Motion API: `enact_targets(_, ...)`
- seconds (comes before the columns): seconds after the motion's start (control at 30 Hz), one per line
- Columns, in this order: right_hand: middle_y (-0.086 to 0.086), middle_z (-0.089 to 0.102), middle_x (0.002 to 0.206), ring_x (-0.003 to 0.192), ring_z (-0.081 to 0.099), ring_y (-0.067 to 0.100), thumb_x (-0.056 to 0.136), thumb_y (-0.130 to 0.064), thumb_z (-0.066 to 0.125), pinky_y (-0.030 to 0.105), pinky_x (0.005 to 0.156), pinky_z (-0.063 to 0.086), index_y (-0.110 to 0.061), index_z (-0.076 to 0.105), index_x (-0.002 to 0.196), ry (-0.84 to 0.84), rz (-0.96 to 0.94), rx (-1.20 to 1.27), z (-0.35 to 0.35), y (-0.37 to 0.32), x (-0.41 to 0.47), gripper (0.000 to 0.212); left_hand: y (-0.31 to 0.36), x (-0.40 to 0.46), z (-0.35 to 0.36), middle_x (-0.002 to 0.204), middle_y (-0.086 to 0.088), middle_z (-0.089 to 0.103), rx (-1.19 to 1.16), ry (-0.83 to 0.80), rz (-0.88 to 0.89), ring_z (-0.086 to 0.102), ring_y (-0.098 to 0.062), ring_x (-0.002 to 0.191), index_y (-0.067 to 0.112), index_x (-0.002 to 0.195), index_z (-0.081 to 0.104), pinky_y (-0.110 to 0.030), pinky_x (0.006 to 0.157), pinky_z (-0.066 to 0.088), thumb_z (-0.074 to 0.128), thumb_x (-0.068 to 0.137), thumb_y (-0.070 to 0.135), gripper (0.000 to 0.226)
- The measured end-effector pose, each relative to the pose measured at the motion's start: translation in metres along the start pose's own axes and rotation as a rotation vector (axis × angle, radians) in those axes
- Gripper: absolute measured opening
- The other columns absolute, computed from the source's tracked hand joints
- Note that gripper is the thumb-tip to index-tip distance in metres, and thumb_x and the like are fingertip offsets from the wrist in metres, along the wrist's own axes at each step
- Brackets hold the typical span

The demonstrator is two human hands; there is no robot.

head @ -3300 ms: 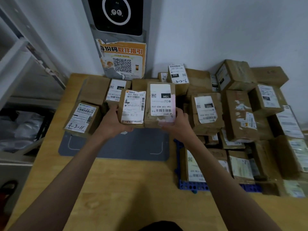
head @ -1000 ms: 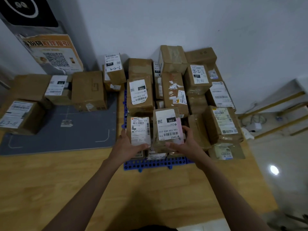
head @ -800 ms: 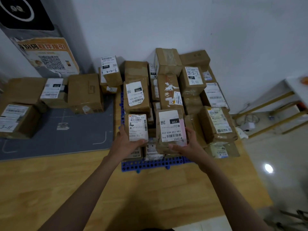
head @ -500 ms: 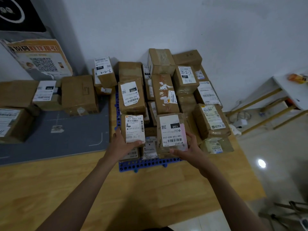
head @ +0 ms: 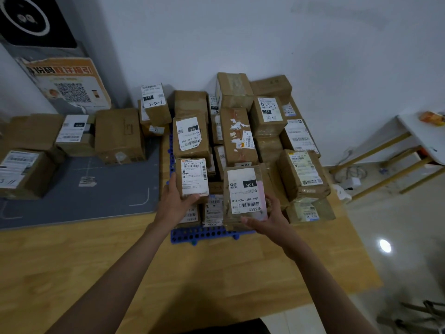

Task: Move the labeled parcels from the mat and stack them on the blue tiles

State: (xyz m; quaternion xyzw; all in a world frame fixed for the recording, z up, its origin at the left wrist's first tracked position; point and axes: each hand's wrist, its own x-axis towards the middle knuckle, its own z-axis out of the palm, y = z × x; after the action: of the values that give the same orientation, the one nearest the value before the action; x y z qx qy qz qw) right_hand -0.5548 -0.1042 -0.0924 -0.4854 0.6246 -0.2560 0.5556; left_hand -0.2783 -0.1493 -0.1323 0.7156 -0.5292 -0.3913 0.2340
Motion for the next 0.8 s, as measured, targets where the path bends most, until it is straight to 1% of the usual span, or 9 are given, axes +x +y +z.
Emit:
enact_targets(0.13,-0.006,0.055,0.127,0.108,0.065,0.013,0.066,-0.035,0.089,0.025,0.077,0.059,-0.036,0.022,0.138,-0.027,-0.031,0.018,-0.014,-0.002,0.005,0.098,0.012,-0.001,0.002,0.157,-0.008,0.026,0.037,0.003,-0.043,0.034,-0.03,0.139,0.019,0.155,-0.001,-0.051,0.109,0.036,0.071,0.083,0.045,0.105)
enact_targets(0.27,-0.013,0.058,0.121,0.099,0.068,0.006,0.062,-0.045,0.089,0.022,0.073,0.058,-0.045,0.019,0.136,-0.069,-0.054,0.028,-0.027,-0.005,0.013,0.102,0.026,-0.003,0.004,0.152,-0.011,0.03,0.099,0.065,-0.042,0.036,-0.032,0.136,0.018,0.155,0.003,-0.05,0.109,0.035,0.076,0.079,0.043,0.108)
enact_targets(0.37,-0.011,0.059,0.119,0.097,0.069,0.004,0.057,-0.049,0.089,0.024,0.073,0.059,-0.046,0.017,0.138,-0.097,-0.063,0.054,-0.034,-0.008,0.019,0.108,0.04,-0.006,0.003,0.148,-0.011,0.03,0.141,0.127,0.025,0.033,-0.03,0.136,0.018,0.151,0.017,-0.05,0.11,0.033,0.079,0.075,0.041,0.1)
enact_targets(0.43,-0.013,0.058,0.119,0.098,0.068,0.001,0.06,-0.045,0.09,0.024,0.074,0.059,-0.047,0.017,0.138,-0.114,-0.079,0.066,-0.037,-0.01,0.023,0.106,0.053,-0.007,0.002,0.149,-0.009,0.031,0.184,0.132,0.082,0.031,-0.028,0.138,0.016,0.148,0.028,-0.046,0.11,0.034,0.079,0.076,0.04,0.092)
enact_targets(0.5,-0.014,0.058,0.119,0.097,0.068,-0.001,0.065,-0.041,0.089,0.021,0.072,0.058,-0.046,0.016,0.138,-0.13,-0.086,0.09,-0.042,-0.013,0.027,0.103,0.069,-0.007,0.005,0.151,-0.008,0.03,0.234,0.115,0.119,0.032,-0.025,0.139,0.014,0.149,0.031,-0.038,0.11,0.033,0.076,0.079,0.036,0.086)
enact_targets(0.6,-0.01,0.059,0.12,0.098,0.069,0.005,0.067,-0.038,0.088,0.023,0.071,0.058,-0.044,0.016,0.14,-0.133,-0.104,0.123,-0.054,-0.019,0.033,0.103,0.098,-0.007,0.013,0.145,-0.005,0.043,0.222,0.066,0.214,0.043,-0.021,0.13,0.017,0.144,0.041,-0.031,0.102,0.038,0.071,0.085,0.03,0.068)
enact_targets(0.67,-0.009,0.058,0.124,0.103,0.068,0.01,0.069,-0.037,0.088,0.027,0.076,0.059,-0.04,0.016,0.144,-0.111,-0.109,0.14,-0.065,-0.025,0.036,0.104,0.118,-0.007,0.02,0.137,-0.001,0.051,0.162,0.022,0.251,0.052,-0.012,0.114,0.02,0.139,0.049,-0.025,0.091,0.042,0.068,0.087,0.028,0.056)
enact_targets(0.73,-0.007,0.058,0.125,0.106,0.067,0.012,0.07,-0.035,0.087,0.032,0.079,0.06,-0.033,0.019,0.146,-0.09,-0.121,0.143,-0.078,-0.031,0.04,0.101,0.135,-0.006,0.03,0.131,0.005,0.052,0.103,-0.02,0.27,0.053,0.0,0.097,0.023,0.137,0.051,-0.014,0.079,0.041,0.066,0.088,0.028,0.051)
enact_targets(0.8,-0.008,0.061,0.122,0.1,0.069,0.01,0.071,-0.034,0.087,0.03,0.075,0.06,-0.029,0.026,0.143,-0.087,-0.131,0.158,-0.093,-0.039,0.045,0.094,0.151,-0.004,0.041,0.129,0.009,0.052,0.038,-0.062,0.274,0.054,0.006,0.091,0.024,0.138,0.05,-0.006,0.07,0.041,0.064,0.09,0.027,0.05)
